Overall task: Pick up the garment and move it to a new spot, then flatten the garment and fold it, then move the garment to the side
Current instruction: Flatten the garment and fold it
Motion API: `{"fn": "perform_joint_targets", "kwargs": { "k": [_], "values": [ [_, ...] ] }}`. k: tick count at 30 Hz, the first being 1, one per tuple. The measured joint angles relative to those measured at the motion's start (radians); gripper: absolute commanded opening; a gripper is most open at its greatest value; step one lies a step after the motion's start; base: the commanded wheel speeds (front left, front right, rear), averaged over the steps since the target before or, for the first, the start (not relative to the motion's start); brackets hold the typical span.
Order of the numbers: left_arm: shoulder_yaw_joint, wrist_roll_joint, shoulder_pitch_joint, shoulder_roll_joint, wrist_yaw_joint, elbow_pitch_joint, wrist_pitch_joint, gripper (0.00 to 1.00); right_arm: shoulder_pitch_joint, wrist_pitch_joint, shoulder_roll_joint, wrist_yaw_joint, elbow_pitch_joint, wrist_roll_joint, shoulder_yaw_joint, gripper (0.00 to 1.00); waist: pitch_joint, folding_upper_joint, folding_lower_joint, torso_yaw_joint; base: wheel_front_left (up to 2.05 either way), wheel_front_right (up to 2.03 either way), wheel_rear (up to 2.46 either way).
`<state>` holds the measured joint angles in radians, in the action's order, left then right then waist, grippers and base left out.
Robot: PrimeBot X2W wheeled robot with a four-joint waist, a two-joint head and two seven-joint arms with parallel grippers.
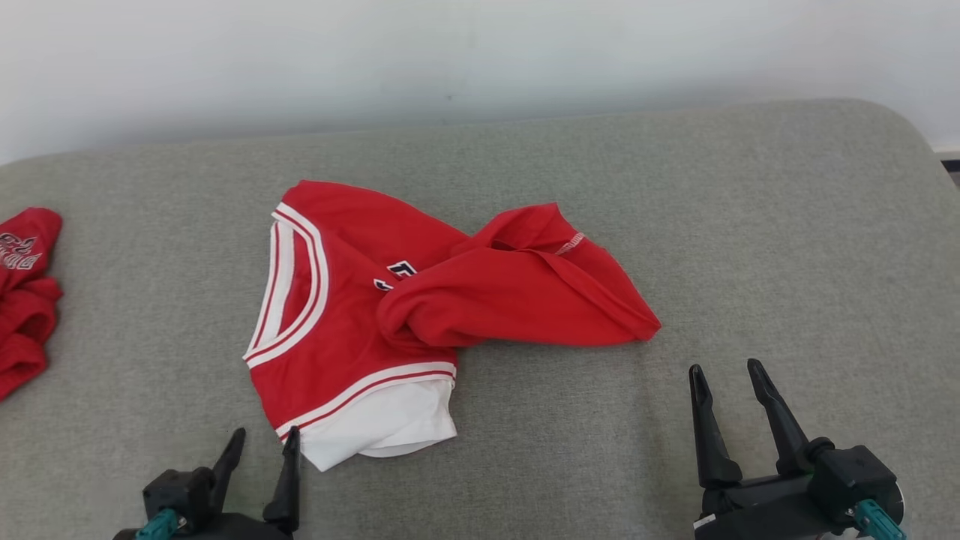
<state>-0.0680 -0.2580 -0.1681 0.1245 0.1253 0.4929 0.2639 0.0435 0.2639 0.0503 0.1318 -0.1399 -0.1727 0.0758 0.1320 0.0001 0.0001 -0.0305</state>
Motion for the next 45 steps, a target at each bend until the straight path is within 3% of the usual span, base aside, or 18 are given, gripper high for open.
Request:
{"fn": "perform_joint_targets", "kwargs": {
  "k": [9,10,11,13,18,24,30,36,45],
  "values": [
    [-0.085,-0.066,-0.052,0.008,0.005,0.139,0.002,1.00,0.012,0.000,0.000,0.000,-0.007,-0.002,0.007,1.00,0.022,-0.0001,0.0000,-0.044,0.00,0.00,0.00],
    [-0.099,-0.082,-0.059,0.011,0.005,0.155,0.005,0.82,0.012,0.000,0.000,0.000,-0.008,-0.002,0.007,1.00,0.021,-0.0001,0.0000,-0.048,0.00,0.00,0.00],
    [-0.110,-0.096,-0.065,0.013,0.005,0.167,0.006,0.29,0.011,0.000,0.000,0.000,-0.009,-0.002,0.006,1.00,0.020,-0.0001,0.0000,-0.050,0.00,0.00,0.00],
    [-0.126,-0.106,-0.077,0.020,0.005,0.181,0.006,0.00,0.009,0.000,0.000,0.000,-0.010,-0.002,0.004,1.00,0.015,-0.0001,0.0000,-0.051,0.00,0.00,0.00],
    [-0.127,-0.122,-0.083,0.018,0.006,0.149,0.000,0.00,-0.005,0.000,0.000,0.000,-0.010,-0.003,-0.007,1.00,-0.001,0.0000,0.0000,-0.044,0.00,0.00,0.00],
    [-0.102,-0.111,-0.053,0.022,0.006,-0.017,0.000,0.00,-0.032,0.000,0.000,0.000,-0.012,-0.012,-0.012,1.00,-0.029,0.0000,0.0000,-0.008,0.00,0.00,0.00],
    [-0.115,-0.104,0.032,0.036,0.006,-0.158,-0.009,0.00,-0.044,0.000,0.000,0.000,-0.014,-0.024,-0.016,1.00,-0.049,0.0000,0.0000,0.049,0.00,0.00,0.00],
    [-0.139,-0.106,0.165,0.048,-0.012,-0.292,-0.084,0.00,-0.044,0.000,0.000,0.000,-0.011,-0.030,-0.020,1.00,-0.048,-0.0001,-0.0001,0.096,0.00,0.00,0.00],
    [-0.145,-0.121,0.232,0.062,-0.030,-0.378,-0.126,0.00,-0.023,0.000,0.000,0.000,-0.022,-0.028,-0.025,1.00,-0.010,-0.0001,-0.0001,0.098,0.00,0.00,0.00]
  ]
}}
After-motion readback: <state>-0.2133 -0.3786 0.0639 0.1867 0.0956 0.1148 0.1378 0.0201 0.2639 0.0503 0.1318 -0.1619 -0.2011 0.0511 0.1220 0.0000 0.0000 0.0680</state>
